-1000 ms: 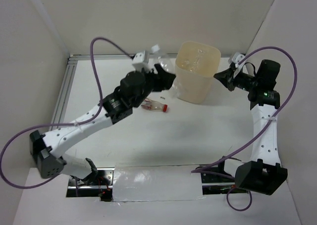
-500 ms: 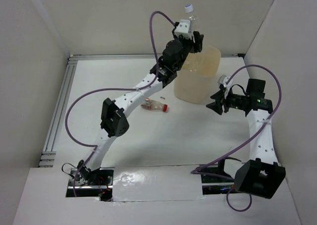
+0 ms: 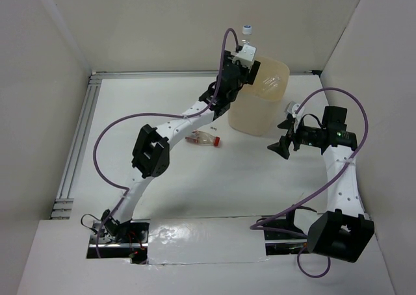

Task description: Put the plastic bottles in the bin

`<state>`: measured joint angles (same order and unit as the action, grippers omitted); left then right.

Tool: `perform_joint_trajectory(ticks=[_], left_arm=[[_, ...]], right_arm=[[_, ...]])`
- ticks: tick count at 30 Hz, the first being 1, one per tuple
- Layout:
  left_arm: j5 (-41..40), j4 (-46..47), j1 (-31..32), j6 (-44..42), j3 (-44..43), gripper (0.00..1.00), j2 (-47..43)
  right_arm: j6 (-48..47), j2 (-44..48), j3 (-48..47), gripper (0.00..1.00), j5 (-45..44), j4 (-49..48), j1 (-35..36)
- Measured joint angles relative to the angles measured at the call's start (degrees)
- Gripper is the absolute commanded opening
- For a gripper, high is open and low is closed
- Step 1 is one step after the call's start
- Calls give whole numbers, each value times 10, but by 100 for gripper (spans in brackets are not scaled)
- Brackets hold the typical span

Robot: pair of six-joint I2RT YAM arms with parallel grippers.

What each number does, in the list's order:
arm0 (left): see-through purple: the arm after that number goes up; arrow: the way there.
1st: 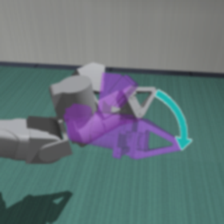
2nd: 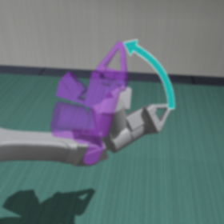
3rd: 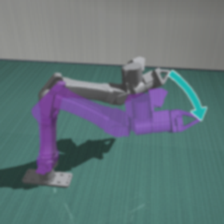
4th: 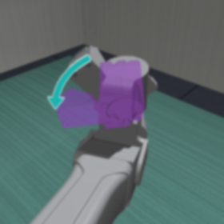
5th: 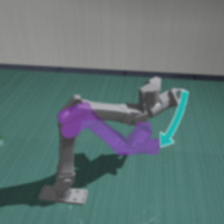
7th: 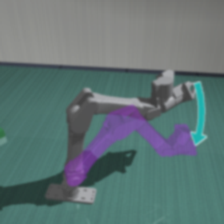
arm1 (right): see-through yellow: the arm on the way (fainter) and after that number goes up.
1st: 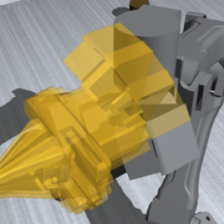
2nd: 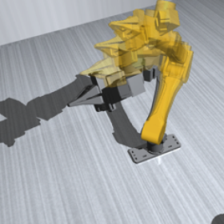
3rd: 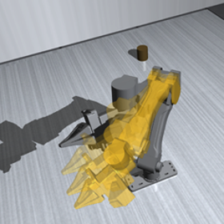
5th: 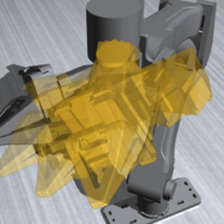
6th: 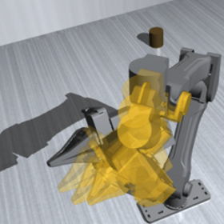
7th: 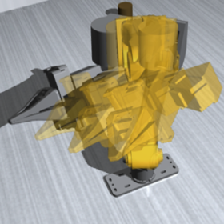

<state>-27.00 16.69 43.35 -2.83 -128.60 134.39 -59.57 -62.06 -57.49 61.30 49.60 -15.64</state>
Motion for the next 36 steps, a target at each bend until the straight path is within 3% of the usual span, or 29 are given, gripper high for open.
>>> perform_joint_trajectory(ticks=[1, 7, 13, 20, 24, 30, 36], left_arm=[[5, 0, -1, 0, 5, 100, 0], [49, -16, -6, 16, -7, 100, 0], [71, -2, 13, 16, 2, 100, -61], [62, 116, 83, -14, 276, 100, -353], [38, 171, 52, 17, 399, 100, -484], [2, 171, 17, 63, 536, 99, -548], [-11, 91, 15, 139, 693, 98, -608]], right_arm=[[-1, 0, 0, 100, 0, 0, 0], [-32, -1, 0, 100, 8, 2, 0], [-160, -11, 2, 97, 12, 21, 46], [-205, -38, 15, 88, -53, -37, 225], [-175, -81, 15, 87, -87, -85, 287], [-93, -88, 25, 91, -123, -170, 305], [-45, -78, 47, 94, -156, -221, 322]])
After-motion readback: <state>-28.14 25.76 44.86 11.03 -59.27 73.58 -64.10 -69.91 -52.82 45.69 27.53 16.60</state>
